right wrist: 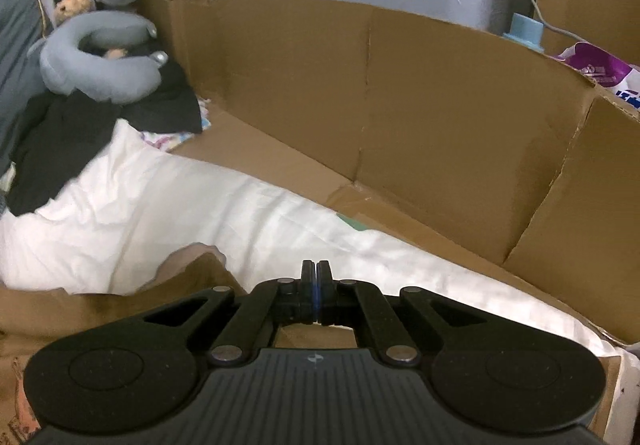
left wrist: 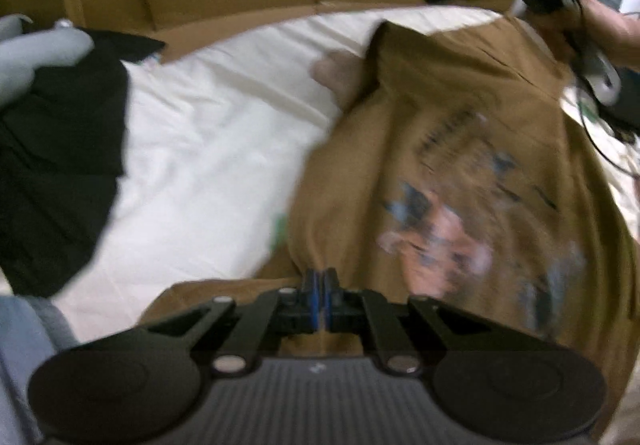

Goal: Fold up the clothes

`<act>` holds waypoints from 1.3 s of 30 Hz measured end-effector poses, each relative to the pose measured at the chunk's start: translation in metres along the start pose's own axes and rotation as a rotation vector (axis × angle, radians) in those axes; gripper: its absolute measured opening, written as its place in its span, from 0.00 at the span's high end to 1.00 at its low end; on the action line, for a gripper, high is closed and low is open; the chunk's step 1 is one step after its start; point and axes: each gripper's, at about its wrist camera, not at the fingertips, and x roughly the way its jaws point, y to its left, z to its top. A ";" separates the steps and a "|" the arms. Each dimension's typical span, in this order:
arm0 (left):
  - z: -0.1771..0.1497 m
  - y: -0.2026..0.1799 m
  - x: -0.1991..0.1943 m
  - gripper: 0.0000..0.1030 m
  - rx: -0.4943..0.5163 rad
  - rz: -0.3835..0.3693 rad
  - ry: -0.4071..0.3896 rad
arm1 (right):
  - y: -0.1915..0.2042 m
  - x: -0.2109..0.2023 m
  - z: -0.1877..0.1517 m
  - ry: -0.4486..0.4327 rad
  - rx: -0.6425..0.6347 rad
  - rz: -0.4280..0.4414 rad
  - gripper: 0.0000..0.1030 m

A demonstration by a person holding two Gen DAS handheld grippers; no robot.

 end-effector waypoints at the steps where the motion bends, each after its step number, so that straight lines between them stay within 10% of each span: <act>1: -0.004 -0.006 0.002 0.97 -0.004 -0.013 0.007 | 0.001 -0.001 0.001 0.001 0.003 0.007 1.00; 20: -0.024 -0.059 0.030 1.00 -0.120 -0.155 -0.008 | 0.024 -0.005 -0.021 0.020 0.011 0.086 0.96; 24: -0.019 -0.051 0.010 0.94 -0.147 -0.127 -0.040 | 0.033 -0.016 -0.023 -0.013 0.020 0.125 0.76; 32: -0.024 -0.017 -0.011 0.86 -0.269 0.030 -0.035 | 0.045 -0.025 -0.045 -0.026 0.065 0.178 0.76; 39: -0.039 -0.016 0.005 0.66 -0.239 0.015 0.060 | 0.025 -0.023 -0.055 -0.012 0.065 0.128 0.76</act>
